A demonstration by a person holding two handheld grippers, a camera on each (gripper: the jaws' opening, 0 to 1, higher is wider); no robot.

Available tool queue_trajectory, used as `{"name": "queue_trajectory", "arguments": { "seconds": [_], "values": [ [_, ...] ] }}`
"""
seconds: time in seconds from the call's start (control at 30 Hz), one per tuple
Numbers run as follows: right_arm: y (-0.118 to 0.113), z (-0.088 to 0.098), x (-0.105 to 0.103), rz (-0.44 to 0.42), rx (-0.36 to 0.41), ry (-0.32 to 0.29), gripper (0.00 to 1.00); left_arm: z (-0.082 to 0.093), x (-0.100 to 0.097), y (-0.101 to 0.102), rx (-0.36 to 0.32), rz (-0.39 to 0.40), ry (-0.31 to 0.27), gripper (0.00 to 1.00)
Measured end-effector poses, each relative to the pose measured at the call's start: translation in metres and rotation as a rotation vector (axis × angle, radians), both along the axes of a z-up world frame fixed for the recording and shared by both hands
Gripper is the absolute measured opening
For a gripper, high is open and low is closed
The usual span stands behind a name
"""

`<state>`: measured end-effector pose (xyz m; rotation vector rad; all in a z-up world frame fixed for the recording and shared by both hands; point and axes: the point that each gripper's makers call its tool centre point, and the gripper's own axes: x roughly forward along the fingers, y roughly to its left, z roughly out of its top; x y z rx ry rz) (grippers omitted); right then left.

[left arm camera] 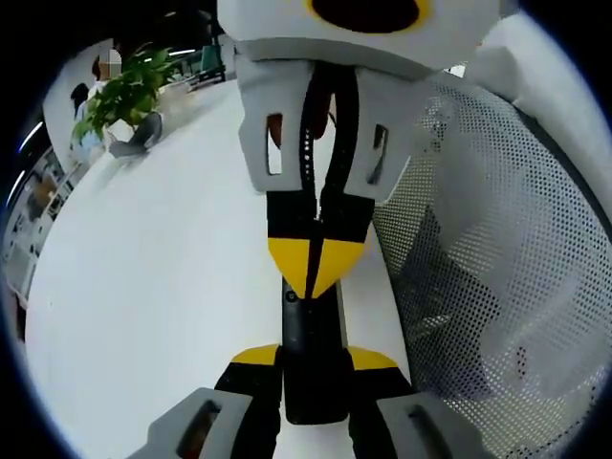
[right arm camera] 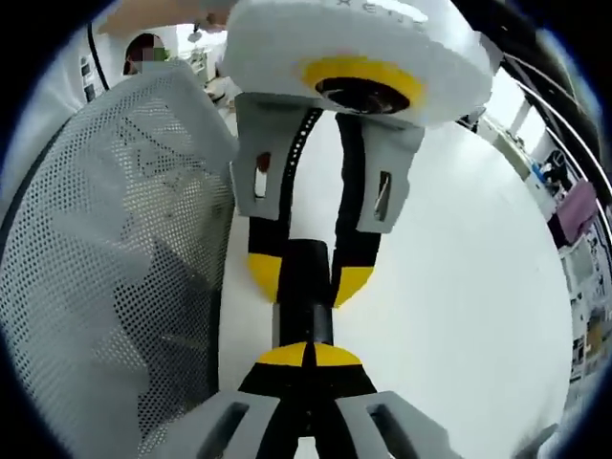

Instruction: Press the specified remote control buttons in sequence, fully releasing each button before pressing the next.

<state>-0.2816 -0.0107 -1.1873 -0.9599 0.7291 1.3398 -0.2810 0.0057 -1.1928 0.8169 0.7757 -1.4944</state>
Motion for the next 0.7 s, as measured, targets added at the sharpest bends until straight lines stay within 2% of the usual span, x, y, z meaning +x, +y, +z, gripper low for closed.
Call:
{"name": "queue_trajectory", "arguments": {
  "seconds": [0.07, 0.23, 0.33, 0.43, 0.7],
  "values": [
    [0.000, 0.001, 0.002, -0.035, 0.020, 0.020, 0.00, 0.000, 0.000, 0.000, 0.002, -0.003, 0.000, 0.25],
    [0.000, 0.004, 0.003, -0.164, 0.100, 0.178, 0.00, 0.000, 0.000, 0.000, 0.001, -0.004, -0.001, 0.25],
    [-0.008, 0.003, 0.016, -0.154, 0.051, 0.101, 0.00, -0.001, 0.000, 0.000, -0.001, -0.001, -0.001, 0.24],
    [-0.004, 0.004, 0.012, -0.177, 0.080, 0.177, 0.00, -0.001, 0.000, 0.000, -0.007, 0.002, 0.000, 0.24],
    [-0.004, 0.003, 0.012, -0.156, 0.065, 0.214, 0.00, 0.000, 0.000, 0.000, -0.010, -0.001, 0.001, 0.24]
  ]
}}
